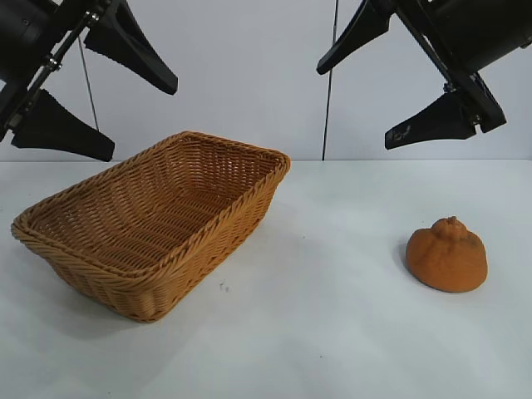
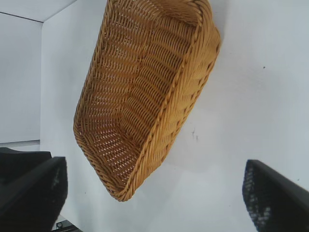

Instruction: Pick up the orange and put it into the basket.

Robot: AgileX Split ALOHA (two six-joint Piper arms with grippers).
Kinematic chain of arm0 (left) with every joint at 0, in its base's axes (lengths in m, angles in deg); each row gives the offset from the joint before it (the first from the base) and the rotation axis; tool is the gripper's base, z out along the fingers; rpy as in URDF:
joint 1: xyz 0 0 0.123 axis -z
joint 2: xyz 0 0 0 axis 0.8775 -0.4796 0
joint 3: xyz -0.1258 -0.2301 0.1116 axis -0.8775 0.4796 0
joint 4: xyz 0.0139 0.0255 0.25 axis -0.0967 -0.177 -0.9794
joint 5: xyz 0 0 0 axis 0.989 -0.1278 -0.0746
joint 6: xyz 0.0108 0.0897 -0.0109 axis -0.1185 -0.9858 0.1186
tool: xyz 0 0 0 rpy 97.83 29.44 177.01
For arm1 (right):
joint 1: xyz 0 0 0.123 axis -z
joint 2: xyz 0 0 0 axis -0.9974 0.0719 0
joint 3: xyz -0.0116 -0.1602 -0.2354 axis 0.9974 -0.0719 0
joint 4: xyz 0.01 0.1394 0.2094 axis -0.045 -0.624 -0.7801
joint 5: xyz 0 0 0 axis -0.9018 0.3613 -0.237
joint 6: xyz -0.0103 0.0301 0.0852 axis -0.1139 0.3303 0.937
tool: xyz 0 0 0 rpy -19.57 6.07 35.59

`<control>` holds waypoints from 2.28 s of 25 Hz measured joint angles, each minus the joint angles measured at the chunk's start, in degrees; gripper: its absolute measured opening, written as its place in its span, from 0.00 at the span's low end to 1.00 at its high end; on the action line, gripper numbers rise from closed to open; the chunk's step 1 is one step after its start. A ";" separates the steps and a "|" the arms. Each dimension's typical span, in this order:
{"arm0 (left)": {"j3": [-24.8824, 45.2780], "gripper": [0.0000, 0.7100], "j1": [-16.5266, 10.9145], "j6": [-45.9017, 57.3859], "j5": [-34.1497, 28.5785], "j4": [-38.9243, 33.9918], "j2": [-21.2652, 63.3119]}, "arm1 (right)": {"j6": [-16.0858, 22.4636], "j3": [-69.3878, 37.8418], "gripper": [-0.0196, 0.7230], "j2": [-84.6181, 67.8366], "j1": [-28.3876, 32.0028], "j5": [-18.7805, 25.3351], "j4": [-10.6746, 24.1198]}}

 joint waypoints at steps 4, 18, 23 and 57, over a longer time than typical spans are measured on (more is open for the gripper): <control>0.00 0.87 0.00 0.00 0.00 -0.01 0.00 | 0.00 0.00 0.93 0.00 0.00 -0.08 0.00; 0.00 0.87 0.00 0.00 0.00 -0.06 0.00 | 0.00 0.00 0.93 0.00 0.00 -0.08 0.00; 0.00 0.87 0.00 0.00 1.49 -0.06 0.00 | 0.00 0.00 0.93 0.00 0.00 -0.08 0.00; -0.25 0.87 6.73 81.06 2.67 -52.18 6.39 | 0.00 0.00 0.93 0.00 0.00 0.28 0.90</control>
